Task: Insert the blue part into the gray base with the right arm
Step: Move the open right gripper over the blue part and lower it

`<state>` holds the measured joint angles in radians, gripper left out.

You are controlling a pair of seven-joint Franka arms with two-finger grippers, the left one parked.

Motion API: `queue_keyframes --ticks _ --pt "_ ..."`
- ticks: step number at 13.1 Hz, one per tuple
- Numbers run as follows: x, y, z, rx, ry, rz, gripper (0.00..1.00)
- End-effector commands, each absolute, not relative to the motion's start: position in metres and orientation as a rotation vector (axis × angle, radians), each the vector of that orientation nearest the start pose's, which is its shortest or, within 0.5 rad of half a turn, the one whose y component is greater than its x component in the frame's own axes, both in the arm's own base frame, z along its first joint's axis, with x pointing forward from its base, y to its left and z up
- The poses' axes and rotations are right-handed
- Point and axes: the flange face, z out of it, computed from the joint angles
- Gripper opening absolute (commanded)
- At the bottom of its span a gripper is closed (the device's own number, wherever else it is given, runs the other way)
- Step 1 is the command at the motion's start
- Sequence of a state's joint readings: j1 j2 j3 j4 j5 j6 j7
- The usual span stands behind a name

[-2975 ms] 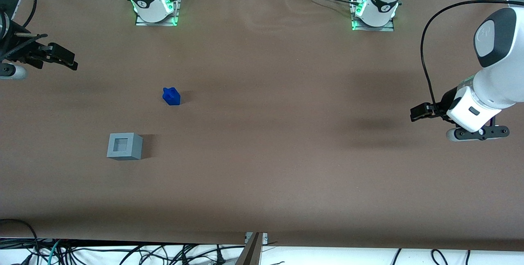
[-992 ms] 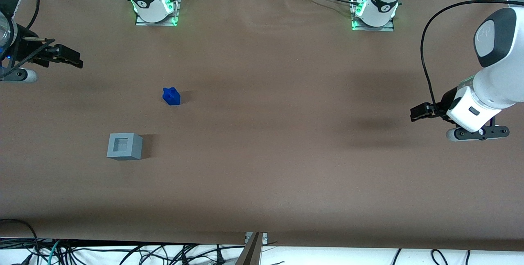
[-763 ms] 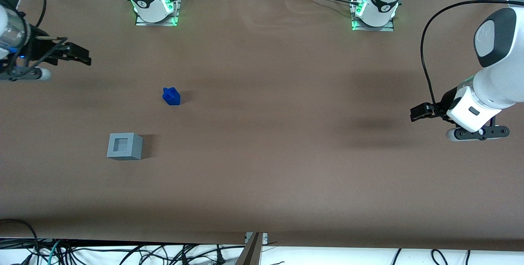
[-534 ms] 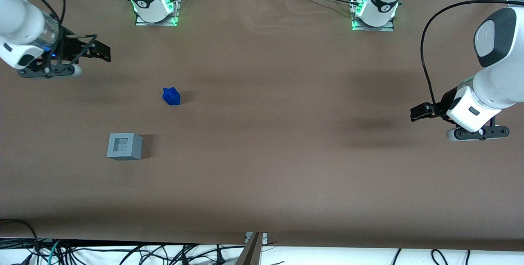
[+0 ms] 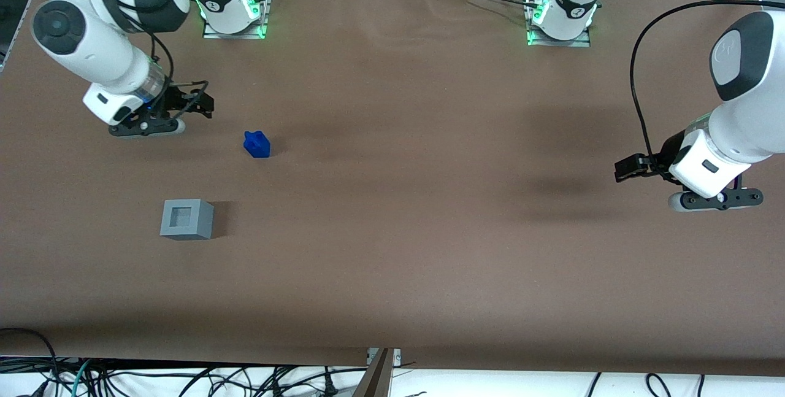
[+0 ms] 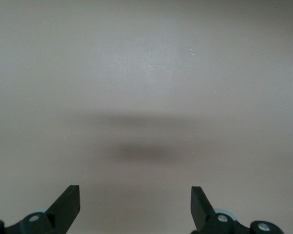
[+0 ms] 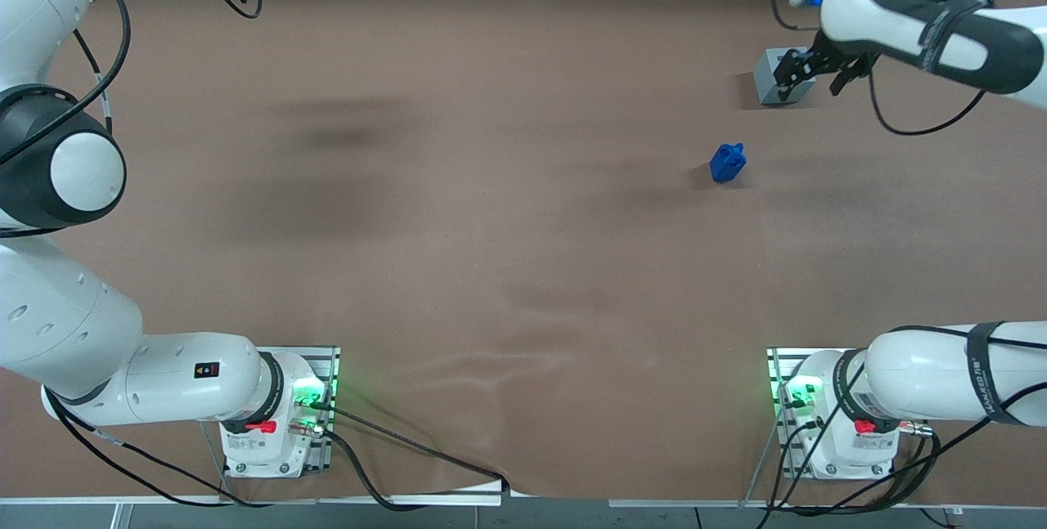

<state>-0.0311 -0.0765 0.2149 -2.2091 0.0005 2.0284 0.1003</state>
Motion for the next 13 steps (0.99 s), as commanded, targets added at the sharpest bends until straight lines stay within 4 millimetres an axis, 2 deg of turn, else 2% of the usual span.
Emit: queue_keyframes --ticks 1,4,7,11,13 --pt "0.490 0.118 0.379 -3.167 -0.097 0.125 0.99" --pt "0.494 0.119 0.339 -3.146 -0.100 0.102 0.99" --pt "0.498 0.128 0.312 -3.129 -0.123 0.108 0.99" --pt "0.497 0.135 0.297 -3.123 -0.132 0.128 0.99" --pt "0.490 0.147 0.290 -3.125 -0.112 0.129 0.99"
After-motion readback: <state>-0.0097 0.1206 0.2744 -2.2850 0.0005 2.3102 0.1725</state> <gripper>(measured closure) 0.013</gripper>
